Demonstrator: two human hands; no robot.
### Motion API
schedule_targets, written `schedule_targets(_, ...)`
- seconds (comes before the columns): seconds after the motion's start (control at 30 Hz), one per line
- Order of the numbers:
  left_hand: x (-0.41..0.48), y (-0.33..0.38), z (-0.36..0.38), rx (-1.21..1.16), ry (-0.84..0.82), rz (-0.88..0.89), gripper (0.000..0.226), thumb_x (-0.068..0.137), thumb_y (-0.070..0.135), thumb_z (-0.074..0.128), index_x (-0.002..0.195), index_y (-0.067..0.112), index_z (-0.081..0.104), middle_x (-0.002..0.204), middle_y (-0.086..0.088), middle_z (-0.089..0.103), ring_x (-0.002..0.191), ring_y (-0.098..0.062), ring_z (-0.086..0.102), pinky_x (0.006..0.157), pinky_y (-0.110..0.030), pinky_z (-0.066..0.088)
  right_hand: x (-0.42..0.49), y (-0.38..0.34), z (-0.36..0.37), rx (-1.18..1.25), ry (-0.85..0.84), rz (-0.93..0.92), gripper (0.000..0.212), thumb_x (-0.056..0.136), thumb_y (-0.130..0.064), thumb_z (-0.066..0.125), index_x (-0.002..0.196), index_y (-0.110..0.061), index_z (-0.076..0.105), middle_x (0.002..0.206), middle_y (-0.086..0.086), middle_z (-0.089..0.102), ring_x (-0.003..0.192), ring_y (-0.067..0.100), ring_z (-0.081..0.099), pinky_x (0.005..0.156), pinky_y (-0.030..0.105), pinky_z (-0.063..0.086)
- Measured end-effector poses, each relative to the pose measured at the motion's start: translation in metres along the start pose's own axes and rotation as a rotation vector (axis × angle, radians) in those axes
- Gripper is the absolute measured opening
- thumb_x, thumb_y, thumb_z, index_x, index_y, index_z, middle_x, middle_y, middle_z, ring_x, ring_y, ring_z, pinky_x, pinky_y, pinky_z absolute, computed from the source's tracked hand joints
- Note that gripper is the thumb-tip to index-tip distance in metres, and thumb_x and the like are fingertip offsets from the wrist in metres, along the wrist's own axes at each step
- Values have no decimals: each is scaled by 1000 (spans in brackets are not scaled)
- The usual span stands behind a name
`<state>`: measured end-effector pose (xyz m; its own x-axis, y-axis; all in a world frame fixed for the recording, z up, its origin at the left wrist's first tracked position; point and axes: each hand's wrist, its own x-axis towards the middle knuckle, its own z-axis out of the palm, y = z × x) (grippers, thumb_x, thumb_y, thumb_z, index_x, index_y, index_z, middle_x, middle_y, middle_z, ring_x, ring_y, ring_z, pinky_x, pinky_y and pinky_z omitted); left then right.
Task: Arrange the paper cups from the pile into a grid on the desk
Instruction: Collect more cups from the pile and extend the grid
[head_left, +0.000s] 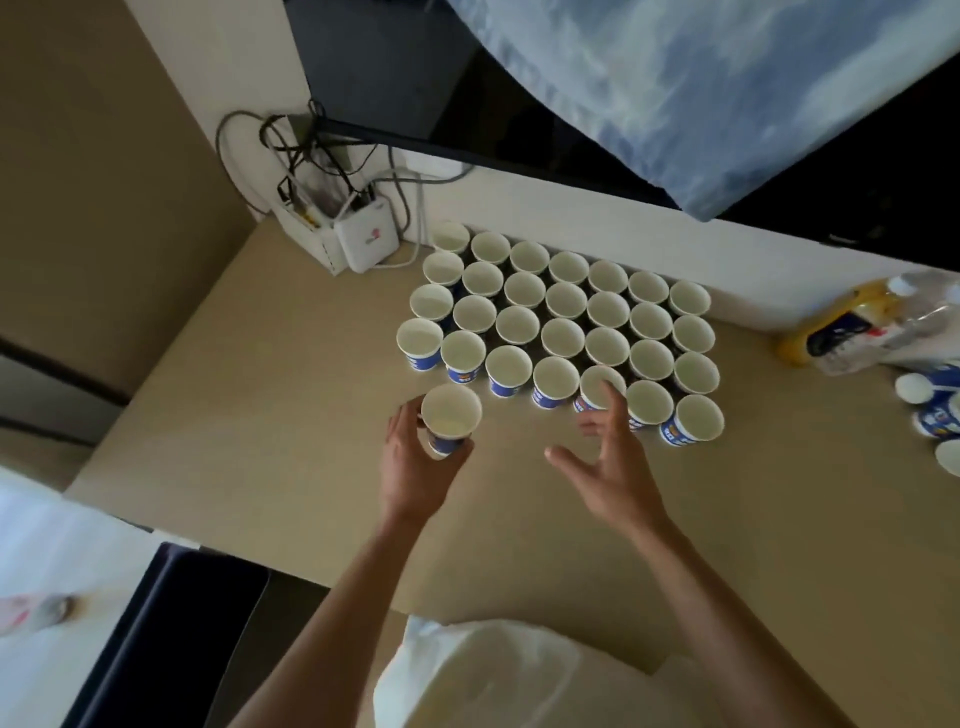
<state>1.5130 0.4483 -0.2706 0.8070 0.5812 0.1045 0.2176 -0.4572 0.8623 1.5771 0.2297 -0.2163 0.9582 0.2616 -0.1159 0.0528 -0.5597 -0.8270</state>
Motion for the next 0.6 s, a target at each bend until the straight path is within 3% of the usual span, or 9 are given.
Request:
schedule_targets(0.1, 19, -25, -3, 13, 6, -51, 60, 65, 19, 90, 116, 17, 59, 105, 8, 64, 96, -21, 61, 77, -33, 49, 4, 7, 15, -3, -6, 72, 96, 80, -29, 83, 153, -30, 21, 118, 2, 59, 109, 15, 58, 91, 32, 46)
schedule_targets(0.2, 37, -43, 0, 14, -15, -73, 59, 66, 15, 89, 116, 15, 59, 105, 11, 59, 98, -23, 59, 75, -28, 42, 6, 10, 31, -4, -16, 122, 96, 79, -27, 84, 152, -31, 22, 117, 3, 60, 109, 16, 58, 84, 26, 42)
schedule_targets(0.43, 67, -73, 12, 48, -27, -145, 60, 68, 8, 85, 120, 6, 57, 114, -9, 64, 105, -31, 55, 79, -29, 39, 2, 15, 33, -19, 8, 174, 94, 80, -20, 84, 152, -28, 25, 114, 3, 60, 105, 16, 60, 88, 29, 43)
schedule_targets(0.6, 79, -89, 20, 39, -33, -186, 63, 65, 6, 86, 121, 7, 57, 114, -9, 63, 106, -32, 58, 79, -30, 42, 0, 20, 35, 2, 21, 226, 90, 80, -18, 83, 151, -28, 29, 112, 1, 61, 105, 16, 60, 93, 33, 46)
